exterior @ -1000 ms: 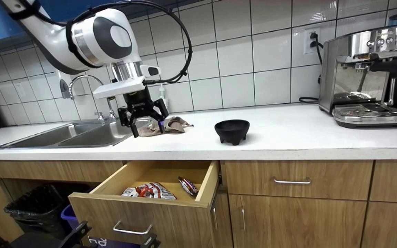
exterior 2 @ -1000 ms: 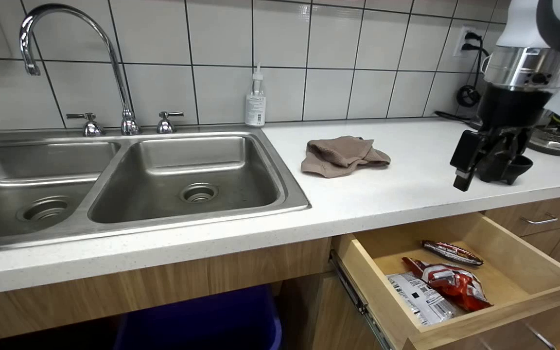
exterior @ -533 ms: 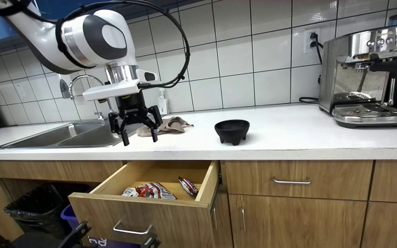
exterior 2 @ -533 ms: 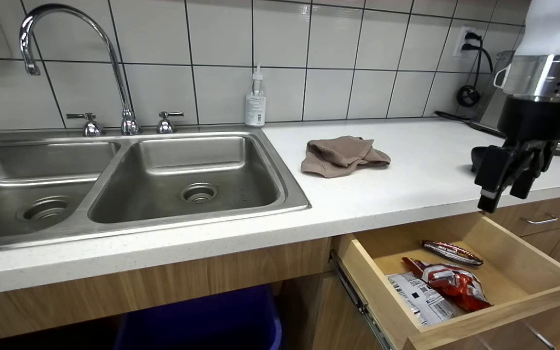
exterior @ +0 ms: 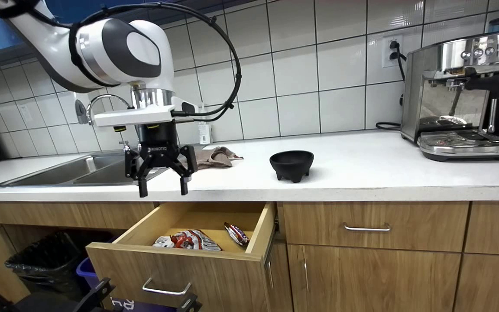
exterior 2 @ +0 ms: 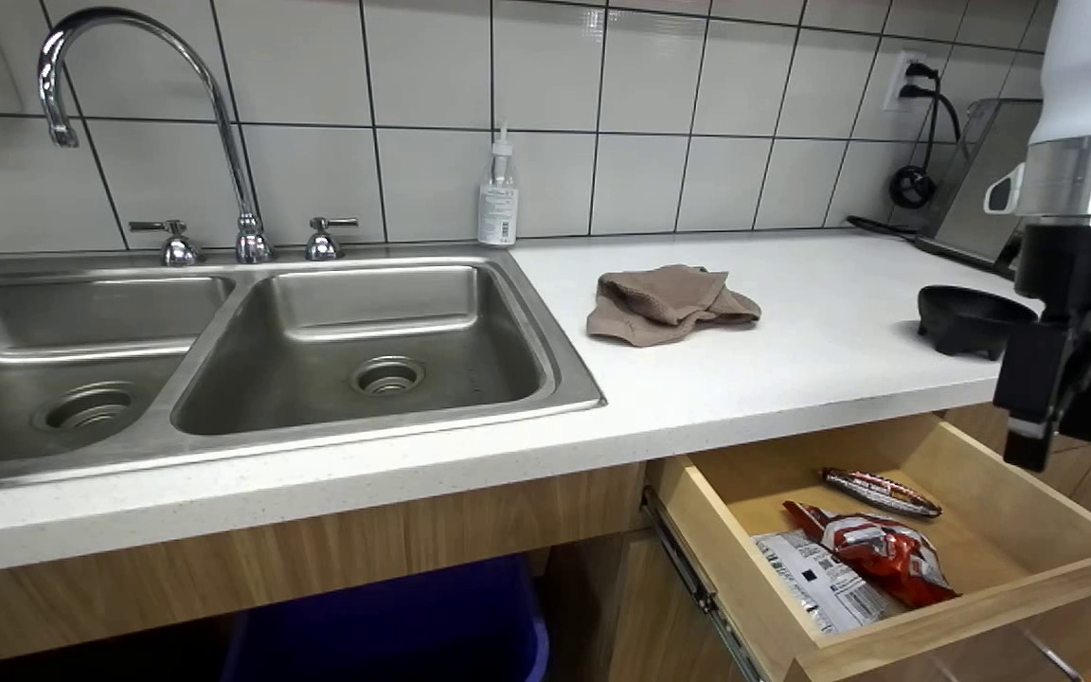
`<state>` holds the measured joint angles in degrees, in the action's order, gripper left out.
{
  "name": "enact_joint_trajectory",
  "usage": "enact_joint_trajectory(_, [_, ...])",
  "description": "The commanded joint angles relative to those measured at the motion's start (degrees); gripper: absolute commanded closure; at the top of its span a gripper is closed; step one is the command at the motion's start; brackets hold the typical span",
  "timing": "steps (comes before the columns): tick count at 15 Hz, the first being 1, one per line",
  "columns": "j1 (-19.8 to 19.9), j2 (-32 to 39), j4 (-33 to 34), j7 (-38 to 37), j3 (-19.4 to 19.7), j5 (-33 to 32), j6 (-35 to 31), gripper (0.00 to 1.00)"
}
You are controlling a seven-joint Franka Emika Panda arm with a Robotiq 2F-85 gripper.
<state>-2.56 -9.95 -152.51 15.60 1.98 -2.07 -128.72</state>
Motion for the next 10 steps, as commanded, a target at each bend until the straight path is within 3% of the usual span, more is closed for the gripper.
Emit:
enact_joint_trajectory(1, [0.85,-2.29,-0.60,3.84,0.85,0.49,5.95,0.00])
enact_joint_trajectory(7, [1.39,-1.87,-0.22,6.30,1.73,-0.86,12.97,0.00])
enact_joint_trajectory(10, [0.91,-0.04,0.08,4.53,1.23,-0.11,11.12,0.00])
